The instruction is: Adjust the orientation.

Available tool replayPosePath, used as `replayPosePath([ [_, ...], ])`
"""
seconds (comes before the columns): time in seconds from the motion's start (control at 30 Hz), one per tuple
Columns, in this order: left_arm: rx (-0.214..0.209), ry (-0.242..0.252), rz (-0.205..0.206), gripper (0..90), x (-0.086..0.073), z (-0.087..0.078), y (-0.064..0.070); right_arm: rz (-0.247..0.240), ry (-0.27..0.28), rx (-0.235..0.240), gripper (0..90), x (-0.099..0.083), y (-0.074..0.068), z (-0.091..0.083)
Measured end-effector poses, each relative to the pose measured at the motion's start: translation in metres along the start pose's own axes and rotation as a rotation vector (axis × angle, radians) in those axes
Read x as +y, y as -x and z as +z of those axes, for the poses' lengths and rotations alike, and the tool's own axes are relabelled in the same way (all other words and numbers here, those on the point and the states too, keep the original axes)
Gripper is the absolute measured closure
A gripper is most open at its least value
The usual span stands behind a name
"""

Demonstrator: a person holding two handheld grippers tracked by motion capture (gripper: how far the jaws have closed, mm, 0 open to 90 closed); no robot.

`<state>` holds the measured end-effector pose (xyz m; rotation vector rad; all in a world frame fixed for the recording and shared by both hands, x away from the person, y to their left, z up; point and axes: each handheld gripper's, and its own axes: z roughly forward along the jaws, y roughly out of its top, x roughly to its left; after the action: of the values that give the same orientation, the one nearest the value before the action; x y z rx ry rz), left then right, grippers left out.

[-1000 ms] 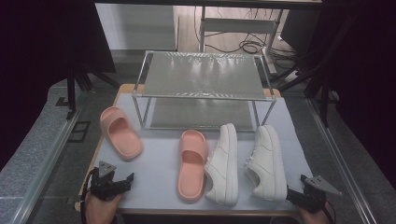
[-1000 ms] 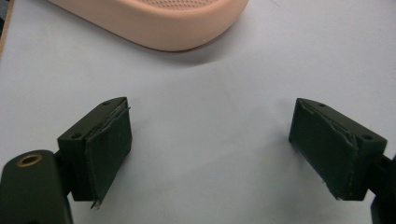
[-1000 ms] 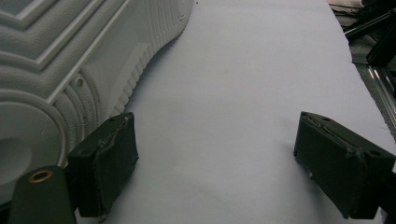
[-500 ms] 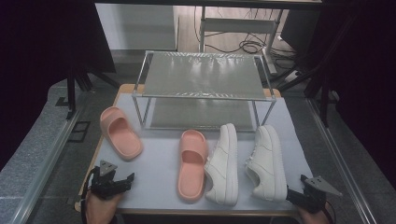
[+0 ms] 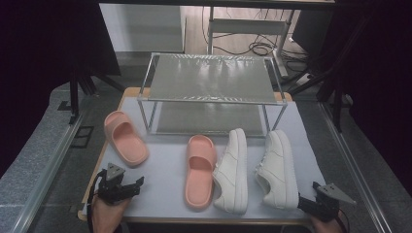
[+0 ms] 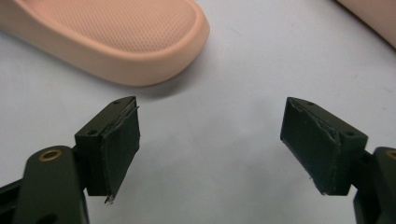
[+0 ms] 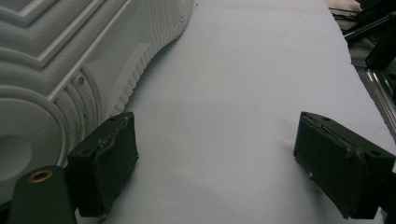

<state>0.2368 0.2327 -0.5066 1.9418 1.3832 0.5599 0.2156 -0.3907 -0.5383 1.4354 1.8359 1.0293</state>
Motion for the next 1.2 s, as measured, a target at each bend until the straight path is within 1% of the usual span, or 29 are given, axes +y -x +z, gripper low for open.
replayPosePath([
  [0.17, -0.011, 0.011, 0.001, 21.6, 0.007, -0.001, -0.001, 0.0, 0.0, 0.0, 13.0, 0.0, 0.0, 0.0],
  [0.2, -0.02, 0.016, 0.0, 21.9, 0.011, 0.0, -0.001, 0.0, 0.001, 0.0, 13.0, 0.0, 0.0, 0.0],
  [0.23, -0.02, 0.016, 0.0, 22.0, 0.011, 0.0, -0.001, 0.0, 0.001, 0.0, 13.0, 0.0, 0.0, 0.0],
  [0.33, -0.026, 0.018, 0.003, 22.5, 0.019, 0.002, -0.003, 0.0, 0.001, 0.0, 13.0, 0.0, 0.0, 0.0],
  [0.37, -0.026, 0.018, 0.003, 22.6, 0.019, 0.002, -0.003, -0.001, 0.001, 0.0, 13.0, 0.0, 0.0, 0.0],
  [0.5, -0.033, 0.023, -0.021, 24.2, 0.028, 0.008, -0.01, -0.004, 0.005, 0.0, 13.0, 0.0, 0.0, 0.0],
  [0.67, -0.02, 0.025, -0.025, 29.0, 0.037, 0.014, -0.016, -0.005, 0.004, 0.001, 13.0, -0.001, 0.0, 0.0],
  [0.77, -0.018, 0.026, -0.02, 31.4, 0.04, 0.016, -0.017, -0.004, 0.004, 0.001, 12.9, -0.001, 0.0, 0.0],
  [0.87, -0.017, 0.026, -0.016, 33.1, 0.049, 0.021, -0.019, -0.005, 0.005, 0.001, 13.0, -0.001, 0.0, 0.0],
  [0.9, -0.017, 0.026, -0.016, 33.7, 0.049, 0.021, -0.019, -0.005, 0.005, 0.001, 13.0, -0.001, 0.0, 0.0],
  [0.93, -0.015, 0.027, -0.021, 34.4, 0.053, 0.024, -0.021, -0.005, 0.005, 0.001, 12.9, -0.001, 0.0, 0.0],
  [1.1, -0.014, 0.032, -0.03, 39.0, 0.06, 0.03, -0.026, -0.005, 0.005, 0.001, 12.9, -0.001, 0.0, 0.0],
  [1.13, -0.006, 0.031, -0.032, 40.0, 0.062, 0.033, -0.028, -0.005, 0.005, 0.001, 12.9, -0.001, 0.0, 0.0],
  [1.17, -0.006, 0.031, -0.032, 40.6, 0.062, 0.033, -0.028, -0.005, 0.005, 0.001, 12.9, -0.001, 0.0, 0.0],
  [1.2, 0.001, 0.03, -0.043, 41.2, 0.065, 0.037, -0.031, -0.006, 0.006, 0.002, 12.9, -0.001, 0.0, 0.0],
])
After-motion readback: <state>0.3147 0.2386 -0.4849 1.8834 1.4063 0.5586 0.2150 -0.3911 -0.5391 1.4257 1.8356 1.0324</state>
